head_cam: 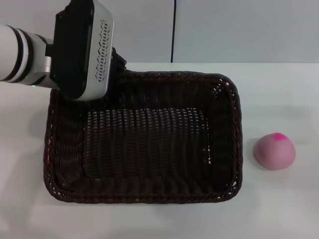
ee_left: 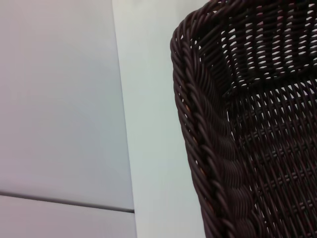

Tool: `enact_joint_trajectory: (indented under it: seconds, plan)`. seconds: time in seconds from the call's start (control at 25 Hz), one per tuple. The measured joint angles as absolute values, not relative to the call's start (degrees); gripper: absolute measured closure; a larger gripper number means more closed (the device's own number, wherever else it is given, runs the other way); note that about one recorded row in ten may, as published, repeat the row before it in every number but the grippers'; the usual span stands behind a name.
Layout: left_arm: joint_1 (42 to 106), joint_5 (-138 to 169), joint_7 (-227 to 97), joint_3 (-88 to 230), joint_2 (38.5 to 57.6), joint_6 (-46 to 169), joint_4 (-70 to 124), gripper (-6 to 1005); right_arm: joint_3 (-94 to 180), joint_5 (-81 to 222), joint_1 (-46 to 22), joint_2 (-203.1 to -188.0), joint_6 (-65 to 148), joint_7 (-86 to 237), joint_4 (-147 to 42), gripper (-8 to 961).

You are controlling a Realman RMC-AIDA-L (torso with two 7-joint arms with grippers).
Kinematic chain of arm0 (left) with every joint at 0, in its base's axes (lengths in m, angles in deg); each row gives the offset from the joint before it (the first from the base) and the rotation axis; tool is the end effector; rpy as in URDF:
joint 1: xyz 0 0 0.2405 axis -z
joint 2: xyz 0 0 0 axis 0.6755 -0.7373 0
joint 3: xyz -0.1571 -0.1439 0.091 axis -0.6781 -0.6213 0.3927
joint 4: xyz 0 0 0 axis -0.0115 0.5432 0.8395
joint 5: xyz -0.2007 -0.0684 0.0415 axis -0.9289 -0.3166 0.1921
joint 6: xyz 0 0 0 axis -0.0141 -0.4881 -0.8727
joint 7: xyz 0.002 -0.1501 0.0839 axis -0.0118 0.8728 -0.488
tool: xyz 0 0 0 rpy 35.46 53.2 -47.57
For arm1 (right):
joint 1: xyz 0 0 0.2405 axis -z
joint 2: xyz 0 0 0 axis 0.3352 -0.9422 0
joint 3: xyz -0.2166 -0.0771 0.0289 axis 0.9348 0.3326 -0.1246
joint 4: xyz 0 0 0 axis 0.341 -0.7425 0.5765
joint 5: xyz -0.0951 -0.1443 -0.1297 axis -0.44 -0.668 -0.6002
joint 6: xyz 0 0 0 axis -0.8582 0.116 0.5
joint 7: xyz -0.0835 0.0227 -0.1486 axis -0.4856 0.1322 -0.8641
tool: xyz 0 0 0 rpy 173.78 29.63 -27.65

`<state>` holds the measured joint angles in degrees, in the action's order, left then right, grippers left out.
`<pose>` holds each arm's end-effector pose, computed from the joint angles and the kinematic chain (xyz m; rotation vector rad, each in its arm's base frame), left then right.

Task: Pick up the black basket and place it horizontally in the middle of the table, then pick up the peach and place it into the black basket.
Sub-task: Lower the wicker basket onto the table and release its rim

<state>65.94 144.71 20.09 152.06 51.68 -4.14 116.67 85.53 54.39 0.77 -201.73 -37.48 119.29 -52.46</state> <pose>-0.1382 0.3595 -0.0041 -2.6017 0.6901 0.4491 0.3287 0.3020 0.0577 -1.3443 0.7665 1.2562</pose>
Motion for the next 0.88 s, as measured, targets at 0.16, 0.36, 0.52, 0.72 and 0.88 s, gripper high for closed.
enact_joint_trajectory:
  seconds: [0.16,0.36,0.52,0.72,0.88]
  plan:
    - [65.47,144.44,20.23,152.29,51.67,-4.55,116.85,616,85.53,54.36,1.05,-201.75,-37.72,119.31,-52.46,254]
    - [64.24,143.75,20.25,152.3,51.62,-4.32,117.43,554,85.53,54.33,1.31,-201.76,-37.84,119.72,-52.41,254]
    - [62.94,142.36,20.2,152.07,51.59,-4.02,118.42,518,85.53,54.3,1.54,-201.76,-37.87,119.73,-52.3,254]
    - [60.7,138.09,18.21,151.85,51.42,-2.65,119.42,518,85.53,54.3,1.96,-201.79,-37.95,119.73,-52.11,254]
    - [60.16,137.45,17.88,152.27,51.44,-1.95,119.55,518,85.53,54.28,2.01,-201.82,-38.68,119.73,-52.19,254]
